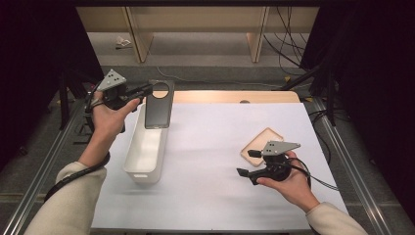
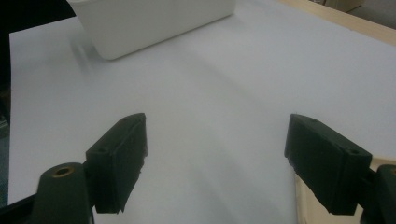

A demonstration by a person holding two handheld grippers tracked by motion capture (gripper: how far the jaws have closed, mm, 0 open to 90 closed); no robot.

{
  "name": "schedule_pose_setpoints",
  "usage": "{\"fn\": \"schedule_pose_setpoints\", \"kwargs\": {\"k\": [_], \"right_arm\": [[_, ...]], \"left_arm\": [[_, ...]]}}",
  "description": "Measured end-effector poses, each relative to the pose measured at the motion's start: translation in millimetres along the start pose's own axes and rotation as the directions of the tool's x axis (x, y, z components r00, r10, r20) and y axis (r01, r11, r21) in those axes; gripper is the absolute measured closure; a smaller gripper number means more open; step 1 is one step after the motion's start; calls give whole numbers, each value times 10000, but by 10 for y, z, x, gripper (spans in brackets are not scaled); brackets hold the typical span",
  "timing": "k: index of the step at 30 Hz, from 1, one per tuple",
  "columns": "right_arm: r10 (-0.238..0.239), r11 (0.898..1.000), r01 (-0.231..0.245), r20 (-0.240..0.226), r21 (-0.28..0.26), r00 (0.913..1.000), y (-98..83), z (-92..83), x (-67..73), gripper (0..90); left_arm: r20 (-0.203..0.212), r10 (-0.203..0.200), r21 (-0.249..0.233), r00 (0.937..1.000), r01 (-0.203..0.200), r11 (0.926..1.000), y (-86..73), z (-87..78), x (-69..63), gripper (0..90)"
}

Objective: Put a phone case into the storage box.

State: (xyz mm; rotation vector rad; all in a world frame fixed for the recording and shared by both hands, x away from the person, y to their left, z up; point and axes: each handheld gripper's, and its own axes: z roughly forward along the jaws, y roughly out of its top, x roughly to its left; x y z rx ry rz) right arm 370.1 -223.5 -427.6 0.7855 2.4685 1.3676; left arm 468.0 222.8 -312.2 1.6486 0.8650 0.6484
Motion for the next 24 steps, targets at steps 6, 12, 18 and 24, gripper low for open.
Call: {"fn": "schedule_pose_setpoints", "kwargs": {"k": [6,12,18,24], "right_arm": [[22,10000,-22,12,-27,10000,-3,0,-3,221],[47,10000,-47,24,-54,10000,-3,-3,-6,222],[61,10000,-61,20,-61,10000,-6,0,-8,222],[78,10000,-78,14,-55,10000,-8,3,-9,222]], "left_arm": [[-158,186,49,9997,-185,9998,6,9,70,810],[-257,209,80,9995,-207,9998,-6,25,129,810],[-321,60,72,9995,-58,10000,-28,42,192,810],[-395,-101,121,9992,106,9999,-30,79,252,810]]}}
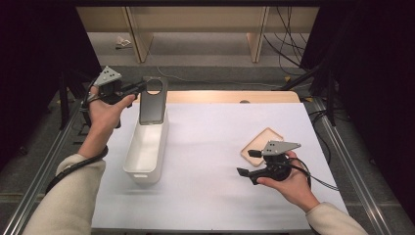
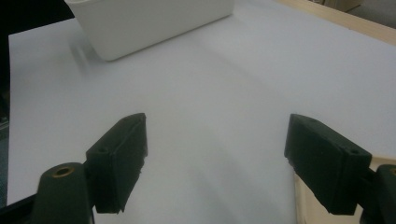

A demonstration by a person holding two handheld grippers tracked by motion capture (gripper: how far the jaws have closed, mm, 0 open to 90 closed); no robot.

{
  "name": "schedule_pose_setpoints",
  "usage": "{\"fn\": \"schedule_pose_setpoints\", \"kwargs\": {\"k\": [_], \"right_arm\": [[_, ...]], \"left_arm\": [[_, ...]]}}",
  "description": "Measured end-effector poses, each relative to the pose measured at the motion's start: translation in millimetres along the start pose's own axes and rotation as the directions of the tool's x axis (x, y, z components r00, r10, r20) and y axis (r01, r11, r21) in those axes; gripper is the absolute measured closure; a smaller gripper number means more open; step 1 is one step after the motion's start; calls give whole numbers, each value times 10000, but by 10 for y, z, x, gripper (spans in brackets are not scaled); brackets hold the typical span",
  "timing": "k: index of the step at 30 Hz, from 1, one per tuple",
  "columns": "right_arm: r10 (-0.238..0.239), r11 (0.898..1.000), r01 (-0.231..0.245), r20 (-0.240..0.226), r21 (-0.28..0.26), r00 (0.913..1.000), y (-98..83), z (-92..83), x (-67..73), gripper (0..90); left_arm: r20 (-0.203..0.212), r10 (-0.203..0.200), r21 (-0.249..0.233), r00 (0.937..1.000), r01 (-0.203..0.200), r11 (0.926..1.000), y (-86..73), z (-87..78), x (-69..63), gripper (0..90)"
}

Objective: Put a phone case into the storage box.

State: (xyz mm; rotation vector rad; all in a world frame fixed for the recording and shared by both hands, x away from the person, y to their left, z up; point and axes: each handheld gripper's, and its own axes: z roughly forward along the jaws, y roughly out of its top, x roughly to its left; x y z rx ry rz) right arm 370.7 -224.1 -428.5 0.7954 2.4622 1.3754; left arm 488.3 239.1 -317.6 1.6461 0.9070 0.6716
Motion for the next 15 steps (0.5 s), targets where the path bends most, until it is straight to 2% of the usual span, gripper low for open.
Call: {"fn": "schedule_pose_setpoints", "kwargs": {"k": [15], "right_arm": [[9,10000,-9,1,-31,10000,-1,1,-4,221]], "left_arm": [[-295,106,200,9995,-100,9997,1,109,106,810]]}}
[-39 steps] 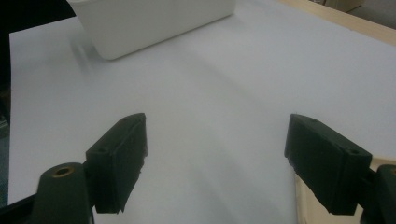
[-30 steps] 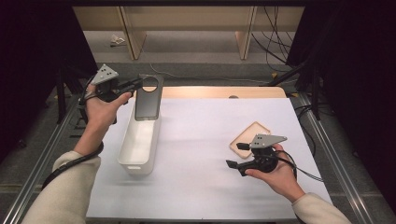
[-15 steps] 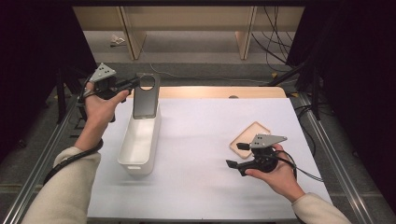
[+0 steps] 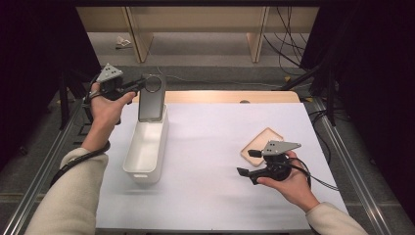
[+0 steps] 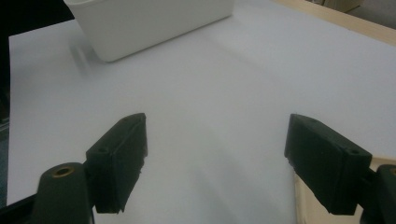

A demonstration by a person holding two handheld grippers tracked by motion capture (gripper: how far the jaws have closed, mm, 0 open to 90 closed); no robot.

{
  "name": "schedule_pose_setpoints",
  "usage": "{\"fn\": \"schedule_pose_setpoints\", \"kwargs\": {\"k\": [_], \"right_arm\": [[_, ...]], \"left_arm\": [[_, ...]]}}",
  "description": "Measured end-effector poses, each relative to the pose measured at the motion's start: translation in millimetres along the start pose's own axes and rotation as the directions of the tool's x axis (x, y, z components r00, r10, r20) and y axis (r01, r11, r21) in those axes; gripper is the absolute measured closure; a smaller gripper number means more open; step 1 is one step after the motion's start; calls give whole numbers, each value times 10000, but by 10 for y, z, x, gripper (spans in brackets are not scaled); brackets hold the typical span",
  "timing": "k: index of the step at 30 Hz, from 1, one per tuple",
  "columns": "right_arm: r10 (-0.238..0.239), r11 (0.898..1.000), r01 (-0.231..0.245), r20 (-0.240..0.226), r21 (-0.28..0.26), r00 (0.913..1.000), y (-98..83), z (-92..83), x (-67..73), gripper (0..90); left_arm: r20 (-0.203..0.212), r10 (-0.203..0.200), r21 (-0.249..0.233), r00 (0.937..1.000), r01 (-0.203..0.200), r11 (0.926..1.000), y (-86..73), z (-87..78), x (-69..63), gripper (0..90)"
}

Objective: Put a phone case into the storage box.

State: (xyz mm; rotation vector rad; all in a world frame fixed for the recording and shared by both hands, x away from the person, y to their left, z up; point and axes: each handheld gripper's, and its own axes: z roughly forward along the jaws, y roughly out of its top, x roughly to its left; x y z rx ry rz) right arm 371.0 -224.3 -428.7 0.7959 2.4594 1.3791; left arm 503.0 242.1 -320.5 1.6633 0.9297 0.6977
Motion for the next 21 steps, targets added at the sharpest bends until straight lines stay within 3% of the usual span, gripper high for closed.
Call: {"fn": "schedule_pose_setpoints", "kwargs": {"k": [21], "right_arm": [[-69,10000,69,-104,31,9999,-3,11,7,202]], "left_arm": [[-25,-54,15,10000,54,10000,-54,87,77,810]]}}
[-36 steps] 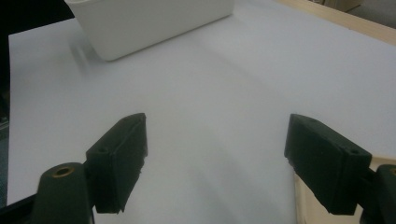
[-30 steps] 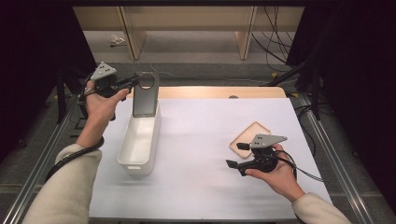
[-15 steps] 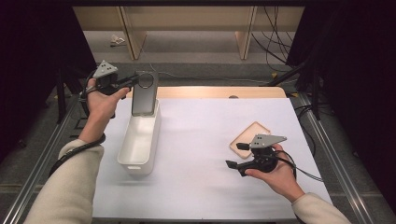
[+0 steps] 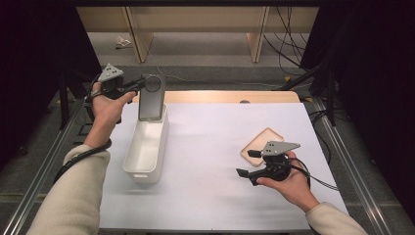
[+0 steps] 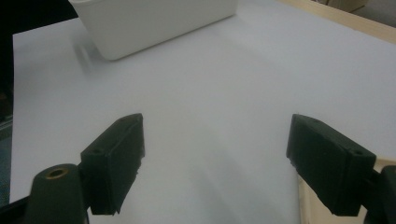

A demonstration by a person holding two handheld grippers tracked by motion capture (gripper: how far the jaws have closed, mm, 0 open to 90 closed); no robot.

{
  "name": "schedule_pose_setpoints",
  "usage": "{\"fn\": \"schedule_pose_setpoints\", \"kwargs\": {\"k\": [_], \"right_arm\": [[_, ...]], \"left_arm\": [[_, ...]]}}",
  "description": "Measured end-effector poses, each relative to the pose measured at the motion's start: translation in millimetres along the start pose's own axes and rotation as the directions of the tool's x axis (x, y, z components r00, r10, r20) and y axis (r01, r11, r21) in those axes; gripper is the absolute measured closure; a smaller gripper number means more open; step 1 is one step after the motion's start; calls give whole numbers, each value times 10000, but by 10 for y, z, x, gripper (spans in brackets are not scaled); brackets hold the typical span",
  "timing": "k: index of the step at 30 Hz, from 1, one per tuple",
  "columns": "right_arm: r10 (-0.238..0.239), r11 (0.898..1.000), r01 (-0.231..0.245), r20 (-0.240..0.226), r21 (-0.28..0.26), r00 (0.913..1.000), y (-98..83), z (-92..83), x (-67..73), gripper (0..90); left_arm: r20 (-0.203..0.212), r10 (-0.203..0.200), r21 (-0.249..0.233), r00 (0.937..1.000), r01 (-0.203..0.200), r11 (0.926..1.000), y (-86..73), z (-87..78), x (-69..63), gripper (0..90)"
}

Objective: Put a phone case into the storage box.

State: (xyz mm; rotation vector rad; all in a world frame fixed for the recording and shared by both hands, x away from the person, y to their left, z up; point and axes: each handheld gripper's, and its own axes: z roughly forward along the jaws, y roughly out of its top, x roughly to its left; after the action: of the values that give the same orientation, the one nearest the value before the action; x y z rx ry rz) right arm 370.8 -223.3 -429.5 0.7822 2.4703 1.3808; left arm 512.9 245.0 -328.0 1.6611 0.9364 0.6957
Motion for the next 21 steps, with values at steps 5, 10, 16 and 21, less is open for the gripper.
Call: {"fn": "schedule_pose_setpoints", "kwargs": {"k": [5,10,16,21], "right_arm": [[7,10000,-7,-1,17,10000,-2,2,0,202],[-4,10000,4,4,3,10000,-1,0,-2,202],[-10,10000,10,5,-4,10000,0,-1,-4,203],[-10,10000,10,2,7,10000,-2,1,-3,203]], "left_arm": [[-28,-68,-9,10000,68,10000,-12,26,26,810],[-51,-48,-10,10000,48,10000,-14,49,41,810],[-140,33,19,9999,-33,10000,-23,74,66,810],[-204,73,188,9998,-69,9998,-59,128,90,810]]}}
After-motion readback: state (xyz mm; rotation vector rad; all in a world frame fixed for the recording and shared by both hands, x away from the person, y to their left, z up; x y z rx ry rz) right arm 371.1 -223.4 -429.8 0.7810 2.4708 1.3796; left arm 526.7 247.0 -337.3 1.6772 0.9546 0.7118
